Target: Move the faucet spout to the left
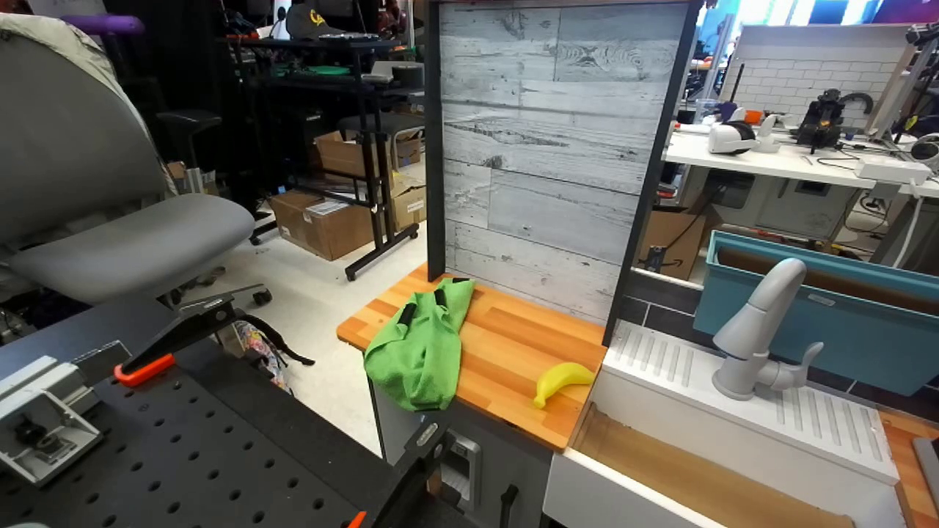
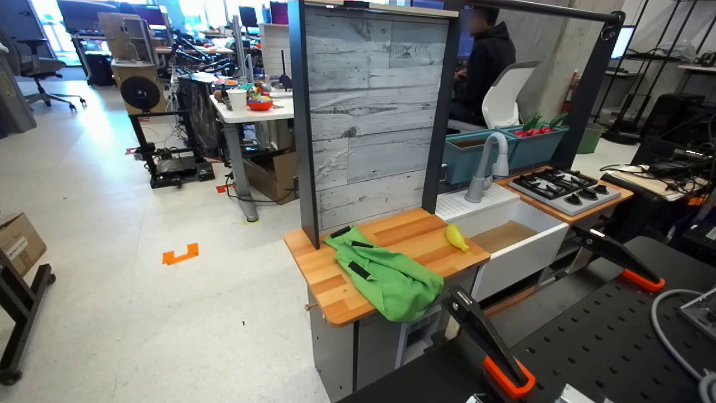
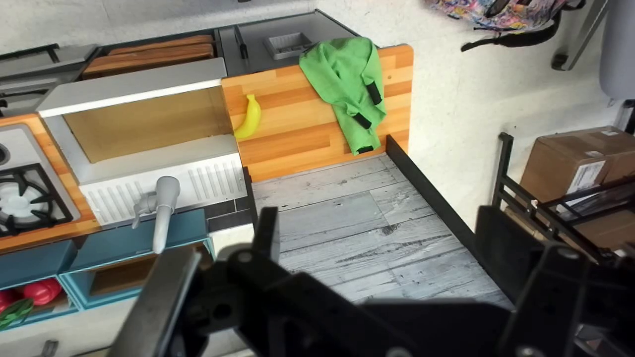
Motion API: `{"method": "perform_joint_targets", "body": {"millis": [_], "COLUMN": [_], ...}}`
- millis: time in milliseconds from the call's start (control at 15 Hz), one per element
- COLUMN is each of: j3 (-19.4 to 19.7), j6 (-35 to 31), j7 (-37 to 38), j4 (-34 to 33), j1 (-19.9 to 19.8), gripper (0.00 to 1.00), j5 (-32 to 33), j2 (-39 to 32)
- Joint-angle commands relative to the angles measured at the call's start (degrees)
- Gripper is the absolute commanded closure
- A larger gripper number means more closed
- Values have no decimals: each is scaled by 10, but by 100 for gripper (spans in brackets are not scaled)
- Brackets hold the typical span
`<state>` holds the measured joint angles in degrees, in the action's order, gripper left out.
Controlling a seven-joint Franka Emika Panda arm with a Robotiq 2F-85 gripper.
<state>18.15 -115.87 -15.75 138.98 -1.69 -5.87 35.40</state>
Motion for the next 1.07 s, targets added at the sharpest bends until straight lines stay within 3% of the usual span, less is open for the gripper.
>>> {"method": "perform_joint_targets", "body": {"millis": [0,467,1000], "j3": [-12,-12,-67], "j6": [2,2,-141], "j7": [-8,-8,122], "j4": [-1,-1,-47], "j1": [-15,-15,-24], "gripper": [0,0,0], "j5": [-9,-9,-3], "j2": [-3,-3,-177]}}
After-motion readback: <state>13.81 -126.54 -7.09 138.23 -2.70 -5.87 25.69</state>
